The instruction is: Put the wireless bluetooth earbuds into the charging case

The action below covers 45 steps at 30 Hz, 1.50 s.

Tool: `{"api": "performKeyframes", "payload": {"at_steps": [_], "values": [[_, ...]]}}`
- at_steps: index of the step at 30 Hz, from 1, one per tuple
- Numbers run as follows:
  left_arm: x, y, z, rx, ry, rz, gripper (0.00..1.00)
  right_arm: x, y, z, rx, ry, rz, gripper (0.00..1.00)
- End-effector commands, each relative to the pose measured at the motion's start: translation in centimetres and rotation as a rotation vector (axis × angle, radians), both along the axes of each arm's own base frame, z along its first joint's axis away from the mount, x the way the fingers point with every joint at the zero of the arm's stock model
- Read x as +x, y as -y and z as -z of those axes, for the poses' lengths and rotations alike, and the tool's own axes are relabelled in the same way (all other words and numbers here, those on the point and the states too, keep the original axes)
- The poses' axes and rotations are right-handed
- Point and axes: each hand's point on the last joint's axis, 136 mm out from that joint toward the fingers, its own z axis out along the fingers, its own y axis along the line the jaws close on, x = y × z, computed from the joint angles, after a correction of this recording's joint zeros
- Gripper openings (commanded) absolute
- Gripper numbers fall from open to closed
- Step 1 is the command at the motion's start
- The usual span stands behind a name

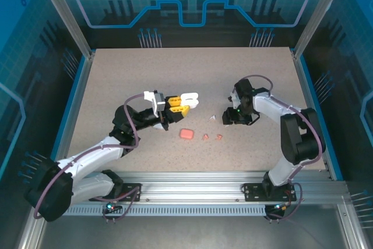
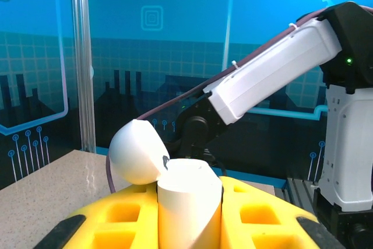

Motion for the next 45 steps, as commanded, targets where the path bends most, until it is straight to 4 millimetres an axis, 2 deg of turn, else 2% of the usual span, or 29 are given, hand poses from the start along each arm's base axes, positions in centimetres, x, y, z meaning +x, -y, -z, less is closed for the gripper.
{"api": "performKeyframes", "payload": {"at_steps": [1,15,29,37,45], "values": [[-0.1,0.0,-0.3,-0.017,0.008,-0.005,0.00,1.4,0.0,0.0,0.005,0.003,0.021,0.51],[0.0,0.1,0.0,-0.008,0.003,-0.007,0.00,2.2,-1.0,1.9,0.000,-0.041,0.009,0.43],[0.0,0.2,0.0,-0.005,0.003,-0.003,0.00,0.8,-1.3,3.2,-0.106,-0.111,-0.062,0.38],[-0.1,0.1,0.1,-0.002,0.003,-0.006,0.00,0.0,-1.1,3.5,-0.178,-0.136,-0.099,0.37],[-0.1,0.1,0.1,-0.002,0.003,-0.008,0.00,-0.3,-0.9,3.5,-0.201,-0.143,-0.116,0.32]]}}
